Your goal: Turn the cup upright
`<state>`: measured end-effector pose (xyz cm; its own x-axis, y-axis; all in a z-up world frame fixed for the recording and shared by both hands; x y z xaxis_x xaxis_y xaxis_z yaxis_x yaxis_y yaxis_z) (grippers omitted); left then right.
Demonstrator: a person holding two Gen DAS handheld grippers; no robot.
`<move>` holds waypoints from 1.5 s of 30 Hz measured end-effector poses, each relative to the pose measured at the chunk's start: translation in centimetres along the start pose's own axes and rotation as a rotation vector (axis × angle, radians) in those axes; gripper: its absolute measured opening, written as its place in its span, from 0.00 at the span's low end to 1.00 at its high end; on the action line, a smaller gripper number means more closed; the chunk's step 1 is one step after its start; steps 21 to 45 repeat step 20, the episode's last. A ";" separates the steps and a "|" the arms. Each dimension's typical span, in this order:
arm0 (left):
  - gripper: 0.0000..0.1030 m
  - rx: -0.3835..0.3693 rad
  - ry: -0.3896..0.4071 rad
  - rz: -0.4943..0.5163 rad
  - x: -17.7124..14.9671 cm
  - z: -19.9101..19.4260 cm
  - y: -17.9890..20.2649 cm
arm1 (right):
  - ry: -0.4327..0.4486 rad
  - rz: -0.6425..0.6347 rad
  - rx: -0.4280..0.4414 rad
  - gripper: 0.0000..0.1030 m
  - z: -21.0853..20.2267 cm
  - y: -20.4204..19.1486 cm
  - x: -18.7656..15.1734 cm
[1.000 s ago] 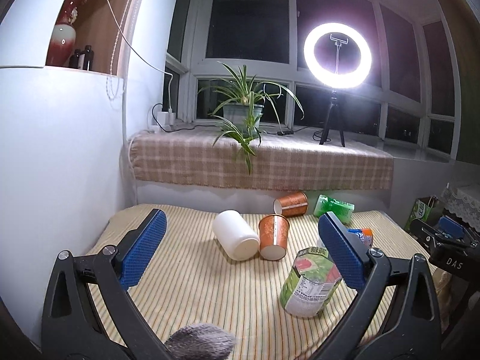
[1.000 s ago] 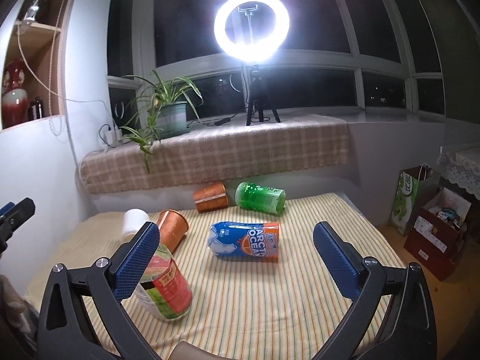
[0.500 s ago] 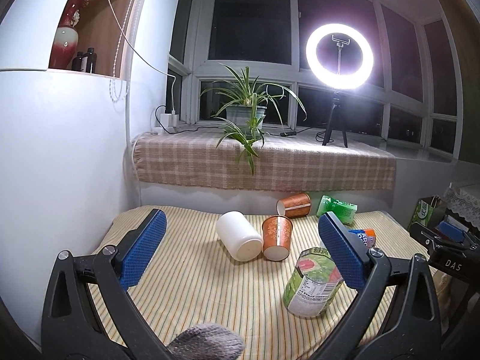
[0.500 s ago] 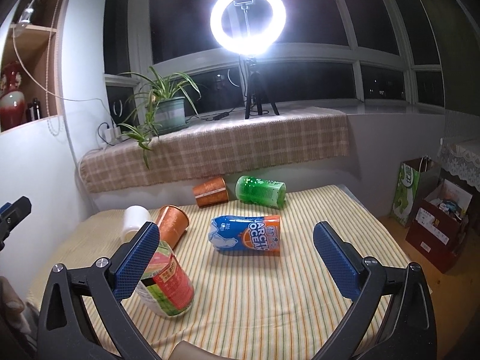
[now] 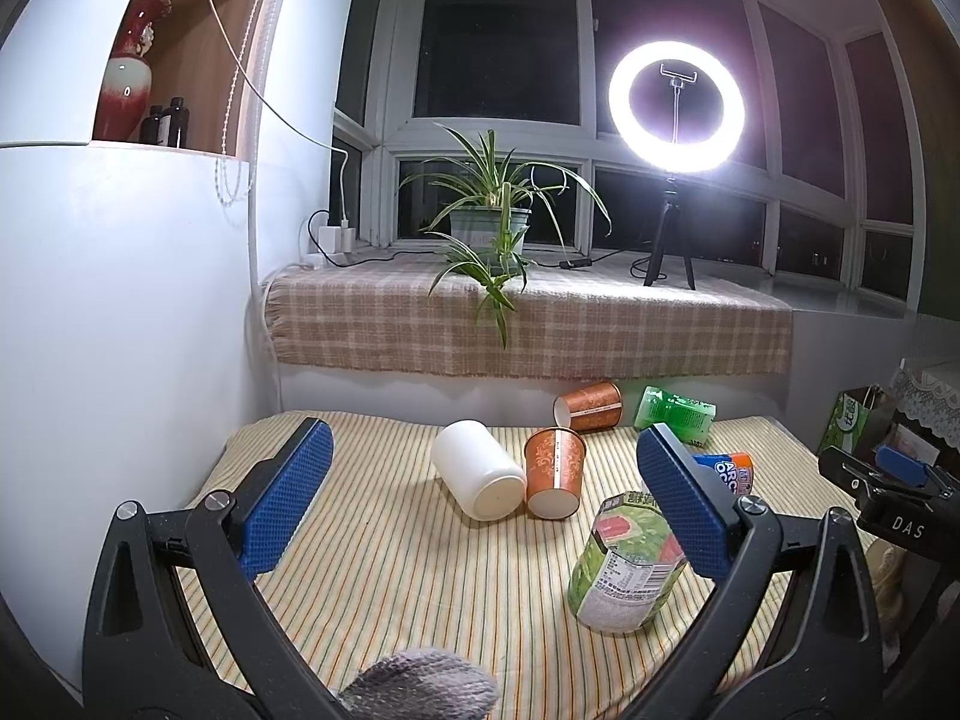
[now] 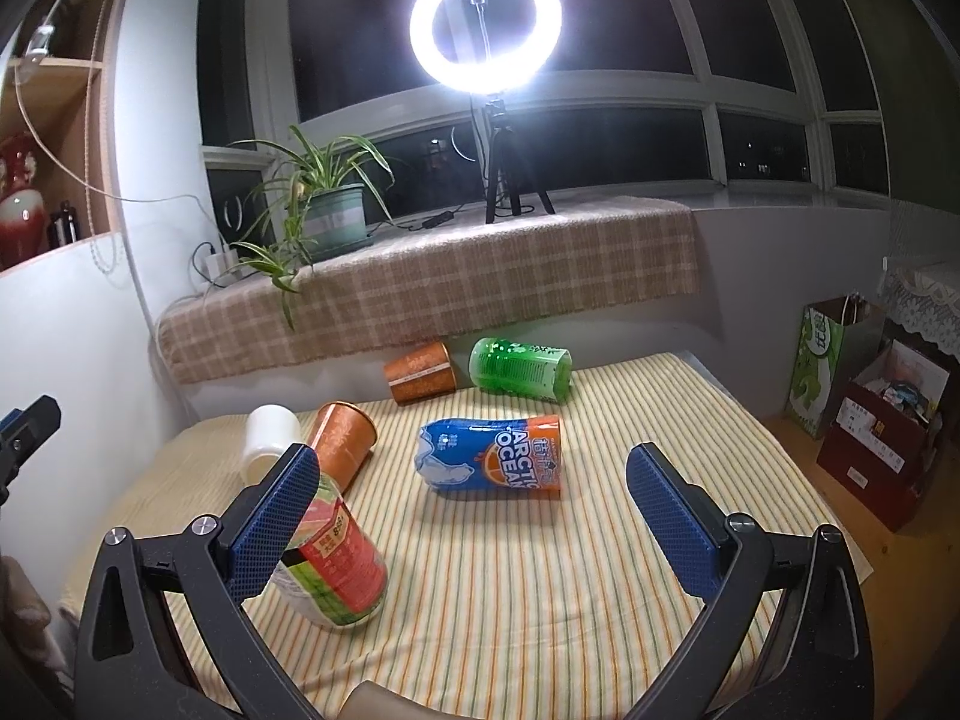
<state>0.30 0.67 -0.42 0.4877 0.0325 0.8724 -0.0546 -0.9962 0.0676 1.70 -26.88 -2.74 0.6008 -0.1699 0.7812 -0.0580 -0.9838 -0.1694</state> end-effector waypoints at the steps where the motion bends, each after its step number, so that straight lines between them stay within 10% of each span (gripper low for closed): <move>1: 1.00 -0.001 -0.001 0.000 0.0 0.1 0.1 | -0.003 0.001 0.002 0.99 0.1 0.0 0.0; 45: 1.00 0.002 -0.004 0.004 -0.2 0.2 -0.2 | -0.032 0.000 0.023 0.99 0.6 -0.1 -0.4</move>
Point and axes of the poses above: each gripper's, at about its wrist camera, not at the fingertips, and z roughly the way its jaws point, y to its right, x to its top, the point moved 4 cm from there along z, roughly the way its jaws point, and after that the axes turned 14 degrees about -y, right-handed, at the moved point
